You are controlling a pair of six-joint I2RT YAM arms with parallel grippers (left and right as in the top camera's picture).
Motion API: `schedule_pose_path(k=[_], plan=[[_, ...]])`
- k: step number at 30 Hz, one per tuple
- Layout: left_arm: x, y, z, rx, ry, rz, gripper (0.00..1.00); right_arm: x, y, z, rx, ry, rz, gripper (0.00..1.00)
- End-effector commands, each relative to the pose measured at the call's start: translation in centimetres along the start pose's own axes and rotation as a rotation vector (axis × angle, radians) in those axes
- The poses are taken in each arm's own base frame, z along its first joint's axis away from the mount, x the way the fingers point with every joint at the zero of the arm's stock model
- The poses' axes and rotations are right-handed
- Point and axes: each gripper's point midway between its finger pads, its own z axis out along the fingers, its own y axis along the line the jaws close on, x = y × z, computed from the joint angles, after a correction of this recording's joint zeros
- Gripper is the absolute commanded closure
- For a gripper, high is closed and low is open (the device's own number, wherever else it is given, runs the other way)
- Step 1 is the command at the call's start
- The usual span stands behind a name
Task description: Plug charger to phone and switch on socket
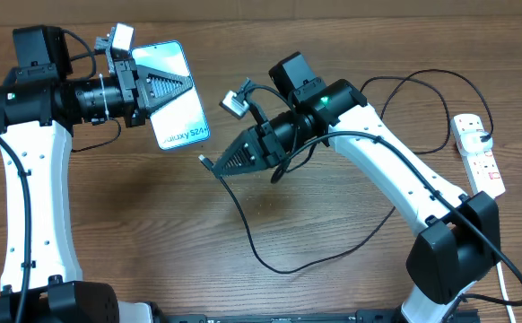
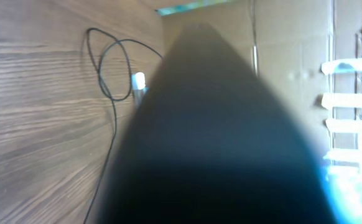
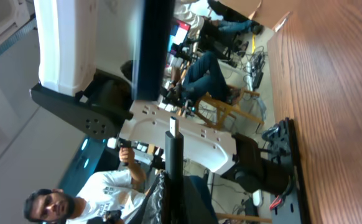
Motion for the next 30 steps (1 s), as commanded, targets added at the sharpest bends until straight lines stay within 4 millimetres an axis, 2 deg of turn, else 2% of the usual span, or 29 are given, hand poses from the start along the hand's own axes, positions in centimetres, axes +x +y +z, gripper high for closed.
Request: schedule_pose_path(k=[1, 7, 30], plan=[[0.0, -0.4, 0.1, -0.004, -0.002, -0.022, 0.96, -0.9, 2.2, -0.1, -0.027, 0.000, 0.012, 0.96], [-0.1, -0.5, 0.1, -0.004, -0.003, -0.017, 0.96, -1.6, 2.2, 0.0, -0.024, 0.002, 0.000, 0.96], [-0.4, -0.8, 0.1, 0.007, -0.008, 0.006, 0.96, -2.2, 2.4, 0.1, -0.026, 0.004, -0.030, 0.96]])
